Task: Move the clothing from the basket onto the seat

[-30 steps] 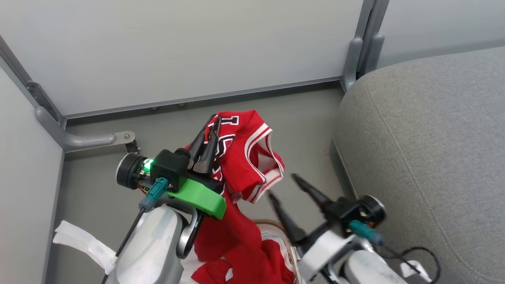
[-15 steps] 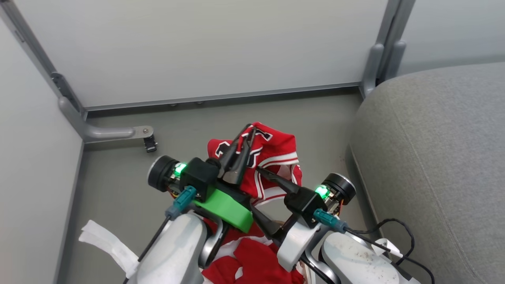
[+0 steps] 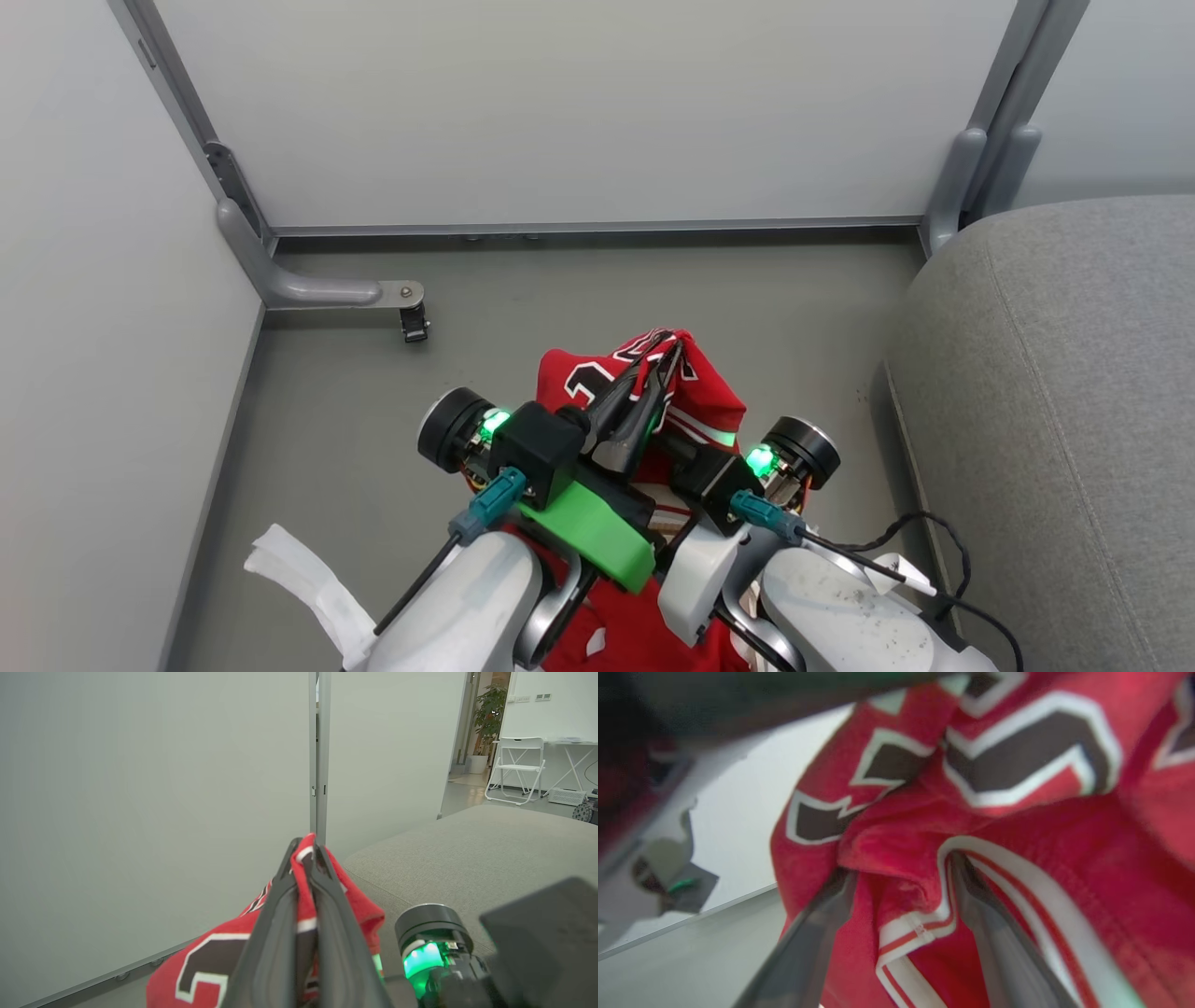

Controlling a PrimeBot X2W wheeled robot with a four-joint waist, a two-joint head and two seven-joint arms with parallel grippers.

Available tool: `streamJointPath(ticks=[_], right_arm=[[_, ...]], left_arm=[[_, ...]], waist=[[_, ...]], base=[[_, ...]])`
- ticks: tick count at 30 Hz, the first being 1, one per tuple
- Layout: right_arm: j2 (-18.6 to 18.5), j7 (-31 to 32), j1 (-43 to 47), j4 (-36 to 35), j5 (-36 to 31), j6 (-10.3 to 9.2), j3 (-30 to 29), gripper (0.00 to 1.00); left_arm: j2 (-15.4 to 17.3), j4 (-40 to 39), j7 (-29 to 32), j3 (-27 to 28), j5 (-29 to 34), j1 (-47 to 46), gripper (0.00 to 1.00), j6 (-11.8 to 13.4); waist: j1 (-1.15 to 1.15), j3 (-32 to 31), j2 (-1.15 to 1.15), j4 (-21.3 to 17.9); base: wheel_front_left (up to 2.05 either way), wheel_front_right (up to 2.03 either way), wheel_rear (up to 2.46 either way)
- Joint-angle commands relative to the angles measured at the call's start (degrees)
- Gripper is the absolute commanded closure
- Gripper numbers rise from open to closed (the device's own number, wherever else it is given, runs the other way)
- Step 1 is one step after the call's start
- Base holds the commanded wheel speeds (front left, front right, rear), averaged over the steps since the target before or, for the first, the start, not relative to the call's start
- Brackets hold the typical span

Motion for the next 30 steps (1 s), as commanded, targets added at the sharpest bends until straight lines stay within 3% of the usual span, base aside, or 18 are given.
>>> streamJointPath(ticks=[1,2,3,14,16,17,24,30], right_arm=[[-0.24,-0.13,-0.75,0.4,0.88,-0.06,0.47,0.38],[-0.21,-0.13,-0.86,0.73,1.28,-0.06,0.86,0.85],[-0.24,-0.13,-0.91,0.98,1.84,-0.06,1.22,1.0],[-0.24,-0.13,0.33,-0.46,4.13,-0.06,-1.7,1.0],[-0.25,-0.13,0.53,-1.14,3.9,-0.06,-2.48,1.0],[-0.26,-0.13,0.52,-1.59,3.6,-0.06,-2.92,1.0],[-0.2,-0.14,1.3,-4.89,1.89,-0.07,-5.43,1.0],[-0.25,-0.13,4.36,-9.36,-0.86,-0.07,-8.88,1.0]], left_arm=[[-0.05,-0.52,-0.04,-0.46,-0.3,-1.09,1.0,0.41],[-0.04,-0.57,-0.04,-0.69,-0.34,-1.13,1.0,0.45],[-0.03,-0.63,-0.04,-0.89,-0.52,-1.18,1.0,0.48],[-0.03,-0.52,-0.03,-0.15,-0.16,-1.32,1.0,1.03],[-0.02,-0.49,-0.03,0.36,-0.31,-0.85,0.21,1.11],[-0.02,-0.56,-0.03,0.81,0.06,-0.78,0.0,1.31],[-0.01,0.93,-0.02,5.14,2.63,0.79,0.0,1.91],[0.4,2.38,-0.02,10.49,5.85,1.89,0.0,1.2]], waist=[[0.0,0.04,0.0,0.4],[0.0,0.08,0.0,0.52],[0.0,0.12,0.0,0.61],[0.0,0.54,0.0,-0.33],[0.0,0.71,0.0,-1.33],[0.0,0.85,0.0,-2.08],[0.0,1.77,0.0,-11.16],[0.0,3.79,0.0,-22.62]], base=[[0.0,0.0,0.0],[0.0,0.0,0.0],[0.0,0.0,0.0],[0.0,0.0,0.0],[0.0,0.0,0.0],[0.0,0.0,0.0],[0.0,0.0,0.0],[0.0,0.0,0.0]])
